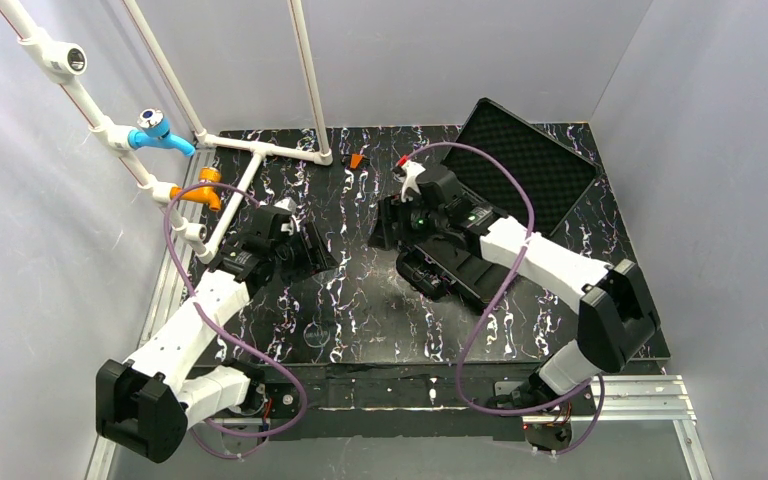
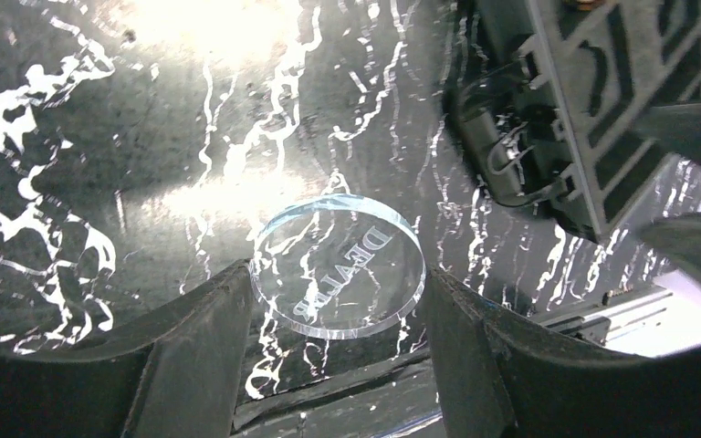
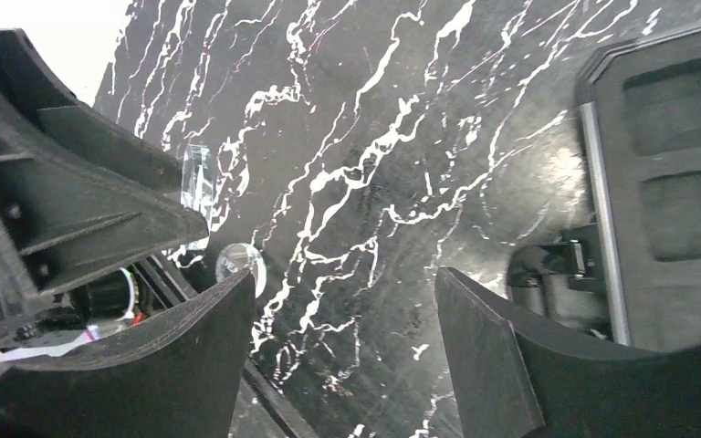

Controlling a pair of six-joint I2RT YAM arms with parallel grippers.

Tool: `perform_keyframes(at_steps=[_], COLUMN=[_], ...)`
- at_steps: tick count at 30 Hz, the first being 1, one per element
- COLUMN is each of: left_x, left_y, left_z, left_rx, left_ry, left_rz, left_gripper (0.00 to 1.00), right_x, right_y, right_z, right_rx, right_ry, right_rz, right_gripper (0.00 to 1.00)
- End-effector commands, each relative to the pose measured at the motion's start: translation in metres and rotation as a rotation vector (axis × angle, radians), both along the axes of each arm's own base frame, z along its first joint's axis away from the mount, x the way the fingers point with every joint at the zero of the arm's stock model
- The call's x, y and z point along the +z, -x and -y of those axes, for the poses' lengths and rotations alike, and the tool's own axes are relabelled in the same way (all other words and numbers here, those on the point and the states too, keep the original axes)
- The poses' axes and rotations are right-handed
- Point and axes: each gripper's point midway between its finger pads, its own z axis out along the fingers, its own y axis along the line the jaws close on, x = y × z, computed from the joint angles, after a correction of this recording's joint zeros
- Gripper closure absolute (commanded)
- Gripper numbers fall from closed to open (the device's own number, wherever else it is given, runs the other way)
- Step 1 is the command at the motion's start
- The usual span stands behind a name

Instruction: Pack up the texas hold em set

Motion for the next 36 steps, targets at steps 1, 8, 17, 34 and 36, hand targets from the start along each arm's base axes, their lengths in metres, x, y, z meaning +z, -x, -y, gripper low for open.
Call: perform_keyframes(at_steps=[1,8,17,34,36], left_x=[0.035,0.056,0.055,0.051,0.05], left_y=[-0.009,0.001,0.004,0.01,0.01], left_z=[0.018,0.027,0.023,0.039,0.039], left_rx=[-0.121,-0.366,-0.473,-0.609,-0.61], left_ry=[0.073,0.043,-0.021,-0.034,-0.038], left_rz=[0.118,0.241,0.297,0.342,0.34], left_gripper=[0.78,0.76,0.76,0.79,0.79], right_x=[0.0,0.004,0.016,0.01,0.009], right_y=[0.001,0.004,0.007,0.027,0.028], right_z=[-0.026,-0.038,-0.047,-0.07,-0.072], right_rx=[0.002,0.047,0.082,0.187,0.193], right_ry=[-0.09,-0.091,-0.127,-0.185,-0.185], right_rz=[-0.063,-0.089,-0.118,-0.283,-0.289], right_gripper=[0.22,0.21,0.21,0.21,0.21])
